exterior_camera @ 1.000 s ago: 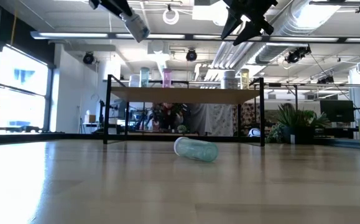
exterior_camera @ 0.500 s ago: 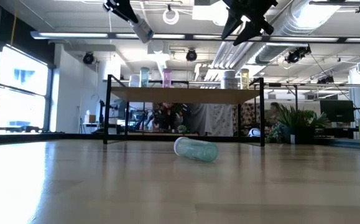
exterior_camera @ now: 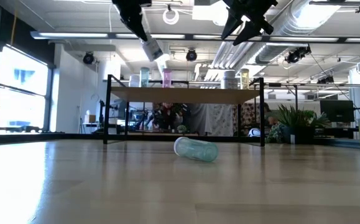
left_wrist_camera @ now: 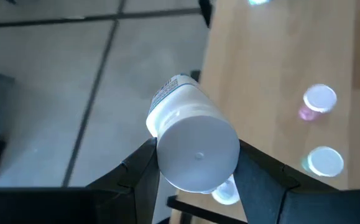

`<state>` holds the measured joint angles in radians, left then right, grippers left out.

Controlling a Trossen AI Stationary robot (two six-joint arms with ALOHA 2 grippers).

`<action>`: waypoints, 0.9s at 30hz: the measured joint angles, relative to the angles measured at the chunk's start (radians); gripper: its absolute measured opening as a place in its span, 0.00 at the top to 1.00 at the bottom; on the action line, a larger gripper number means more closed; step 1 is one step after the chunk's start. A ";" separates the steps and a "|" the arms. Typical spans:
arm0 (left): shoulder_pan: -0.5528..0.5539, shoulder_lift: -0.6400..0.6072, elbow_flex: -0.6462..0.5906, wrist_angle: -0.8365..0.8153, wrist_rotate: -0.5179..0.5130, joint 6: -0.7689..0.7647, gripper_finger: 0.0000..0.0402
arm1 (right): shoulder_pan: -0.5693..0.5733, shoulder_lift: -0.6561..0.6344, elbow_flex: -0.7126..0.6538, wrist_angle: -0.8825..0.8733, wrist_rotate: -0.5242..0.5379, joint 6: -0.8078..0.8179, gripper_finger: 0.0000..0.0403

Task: Pick and place medicine bottles onto shelf by color
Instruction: Put the white medicine bottle on the shelf

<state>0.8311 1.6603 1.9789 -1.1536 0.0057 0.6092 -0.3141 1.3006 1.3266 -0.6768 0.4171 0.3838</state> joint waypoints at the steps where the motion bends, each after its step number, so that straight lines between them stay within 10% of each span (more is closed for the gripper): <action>1: 0.000 0.017 0.013 -0.018 0.008 0.008 0.59 | 0.000 0.000 0.000 0.000 0.000 0.000 0.40; 27: -0.092 0.208 0.033 -0.182 0.001 0.123 0.59 | 0.000 0.000 0.000 0.000 0.000 0.008 0.40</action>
<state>0.7395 1.8688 2.0121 -1.3353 0.0069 0.7325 -0.3141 1.3006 1.3266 -0.6769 0.4168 0.3920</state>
